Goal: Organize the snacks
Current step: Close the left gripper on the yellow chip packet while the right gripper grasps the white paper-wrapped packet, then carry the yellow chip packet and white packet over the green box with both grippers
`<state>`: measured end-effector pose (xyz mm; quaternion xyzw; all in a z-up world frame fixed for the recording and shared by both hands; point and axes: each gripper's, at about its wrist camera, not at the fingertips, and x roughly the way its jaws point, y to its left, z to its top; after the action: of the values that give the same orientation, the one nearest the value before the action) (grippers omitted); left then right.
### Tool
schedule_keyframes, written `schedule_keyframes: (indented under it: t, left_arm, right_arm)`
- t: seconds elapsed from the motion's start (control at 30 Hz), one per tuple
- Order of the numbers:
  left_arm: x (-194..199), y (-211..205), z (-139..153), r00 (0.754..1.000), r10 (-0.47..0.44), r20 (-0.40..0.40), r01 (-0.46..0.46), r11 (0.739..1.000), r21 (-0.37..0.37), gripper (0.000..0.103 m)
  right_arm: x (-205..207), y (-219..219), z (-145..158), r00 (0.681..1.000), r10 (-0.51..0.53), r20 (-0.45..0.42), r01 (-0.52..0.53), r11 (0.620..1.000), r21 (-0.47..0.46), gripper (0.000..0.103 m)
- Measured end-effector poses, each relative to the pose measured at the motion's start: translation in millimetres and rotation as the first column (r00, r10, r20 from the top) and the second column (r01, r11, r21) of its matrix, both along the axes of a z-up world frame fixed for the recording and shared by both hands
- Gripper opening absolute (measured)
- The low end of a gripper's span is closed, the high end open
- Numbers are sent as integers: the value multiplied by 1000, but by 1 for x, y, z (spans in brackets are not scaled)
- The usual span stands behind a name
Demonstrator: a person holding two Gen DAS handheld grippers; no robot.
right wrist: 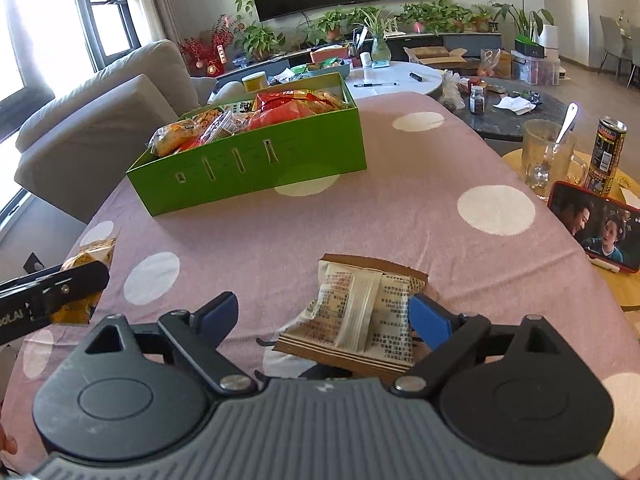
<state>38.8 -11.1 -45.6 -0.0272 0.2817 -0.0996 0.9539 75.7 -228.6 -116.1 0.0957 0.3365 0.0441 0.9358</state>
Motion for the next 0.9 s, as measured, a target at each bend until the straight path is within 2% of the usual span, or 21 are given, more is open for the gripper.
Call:
schedule_keyframes:
  t: [0.27, 0.47, 0.9]
  left_arm:
    - [-1, 0, -4, 1000, -5, -6, 5, 1000, 1, 51]
    - [-1, -3, -7, 1000, -18, -18, 18, 1000, 4, 51]
    - [-1, -6, -11, 999, -25, -32, 25, 1000, 9, 51]
  right_arm:
    - [0, -7, -3, 996, -86, 8, 86, 996, 1, 80]
    - [10, -4, -13, 995, -89, -44, 89, 996, 3, 80]
    - [8, 2, -14, 998, -63, -5, 62, 994, -91, 79]
